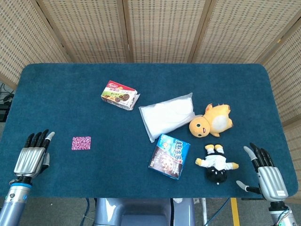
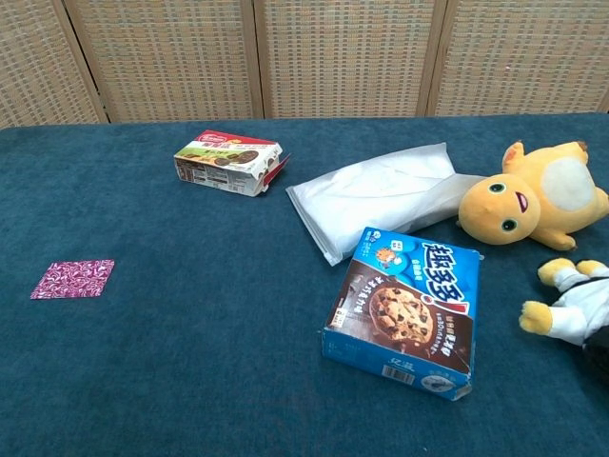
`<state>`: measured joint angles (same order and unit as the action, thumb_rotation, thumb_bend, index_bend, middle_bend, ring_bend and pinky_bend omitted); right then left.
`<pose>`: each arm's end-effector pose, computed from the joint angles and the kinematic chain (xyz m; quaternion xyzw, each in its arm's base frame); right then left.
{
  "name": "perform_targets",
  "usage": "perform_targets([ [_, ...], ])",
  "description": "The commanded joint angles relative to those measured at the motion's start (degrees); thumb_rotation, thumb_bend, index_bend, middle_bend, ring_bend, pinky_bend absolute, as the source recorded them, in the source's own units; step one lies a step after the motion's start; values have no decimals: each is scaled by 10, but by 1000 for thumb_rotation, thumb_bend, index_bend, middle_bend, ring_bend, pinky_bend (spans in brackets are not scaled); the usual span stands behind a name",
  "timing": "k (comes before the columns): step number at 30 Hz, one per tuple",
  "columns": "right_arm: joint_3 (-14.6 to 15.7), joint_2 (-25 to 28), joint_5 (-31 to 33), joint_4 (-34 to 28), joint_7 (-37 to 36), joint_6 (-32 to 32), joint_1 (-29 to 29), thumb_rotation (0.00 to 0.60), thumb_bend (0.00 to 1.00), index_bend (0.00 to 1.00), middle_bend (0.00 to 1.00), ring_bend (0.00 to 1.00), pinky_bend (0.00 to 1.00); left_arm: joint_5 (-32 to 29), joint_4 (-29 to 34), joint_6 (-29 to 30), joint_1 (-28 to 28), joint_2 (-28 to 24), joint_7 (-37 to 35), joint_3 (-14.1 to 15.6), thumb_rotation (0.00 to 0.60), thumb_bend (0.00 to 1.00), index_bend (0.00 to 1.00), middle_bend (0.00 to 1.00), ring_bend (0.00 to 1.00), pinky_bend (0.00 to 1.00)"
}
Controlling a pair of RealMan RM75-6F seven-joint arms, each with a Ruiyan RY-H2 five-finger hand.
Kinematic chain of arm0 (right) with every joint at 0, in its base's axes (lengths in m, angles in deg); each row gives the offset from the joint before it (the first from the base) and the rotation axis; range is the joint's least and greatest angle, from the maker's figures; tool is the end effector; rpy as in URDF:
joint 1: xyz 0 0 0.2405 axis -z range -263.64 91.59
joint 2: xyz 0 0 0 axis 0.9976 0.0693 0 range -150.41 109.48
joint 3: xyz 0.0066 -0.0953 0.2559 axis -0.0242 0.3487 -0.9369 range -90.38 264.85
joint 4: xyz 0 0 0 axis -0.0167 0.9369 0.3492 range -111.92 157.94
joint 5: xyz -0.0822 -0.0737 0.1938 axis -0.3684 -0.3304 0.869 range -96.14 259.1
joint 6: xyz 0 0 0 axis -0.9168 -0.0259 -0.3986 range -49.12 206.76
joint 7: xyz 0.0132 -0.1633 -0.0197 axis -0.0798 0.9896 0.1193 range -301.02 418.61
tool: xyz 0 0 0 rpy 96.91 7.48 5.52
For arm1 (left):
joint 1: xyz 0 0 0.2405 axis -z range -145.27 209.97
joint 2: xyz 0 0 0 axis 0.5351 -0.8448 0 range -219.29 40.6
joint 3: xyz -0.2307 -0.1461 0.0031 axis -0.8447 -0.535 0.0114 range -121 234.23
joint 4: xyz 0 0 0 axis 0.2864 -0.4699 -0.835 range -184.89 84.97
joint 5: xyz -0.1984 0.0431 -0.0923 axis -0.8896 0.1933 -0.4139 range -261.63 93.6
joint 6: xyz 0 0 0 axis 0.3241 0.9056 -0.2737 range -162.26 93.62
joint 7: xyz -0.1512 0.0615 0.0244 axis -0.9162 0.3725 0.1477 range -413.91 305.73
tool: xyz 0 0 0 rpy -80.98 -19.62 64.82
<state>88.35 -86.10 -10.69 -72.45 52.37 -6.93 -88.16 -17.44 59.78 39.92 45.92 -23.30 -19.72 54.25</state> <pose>-0.3142 -0.1717 0.1257 0.5879 -0.4521 0.4305 0.5145 -0.2836 0.2299 0.0946 -0.6656 -0.4019 -0.2296 0.5854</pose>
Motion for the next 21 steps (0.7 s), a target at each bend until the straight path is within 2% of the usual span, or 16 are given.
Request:
perform_targets([
  [1,0,0,0,0,-1,1,-1,600,106,43,0,0,0,-16,7,-16,11,-6,15,0,600,835,0,0,0,0],
  [7,1,0,-2,0,-3,2,-1,600,106,43,0,0,0,-83,21,-55,53,-26,83,-11,600,932,0,0,0,0],
  [12,0,1,0,0,-11,1,-1,600,106,43,0,0,0,-146,9,-62,96,-3,162,-17,600,944,46,0,0,0],
  [21,1,1,-2,2,-18,2,-2,600,105,43,0,0,0,-195,-12,-55,135,44,221,-3,600,945,85,0,0,0],
])
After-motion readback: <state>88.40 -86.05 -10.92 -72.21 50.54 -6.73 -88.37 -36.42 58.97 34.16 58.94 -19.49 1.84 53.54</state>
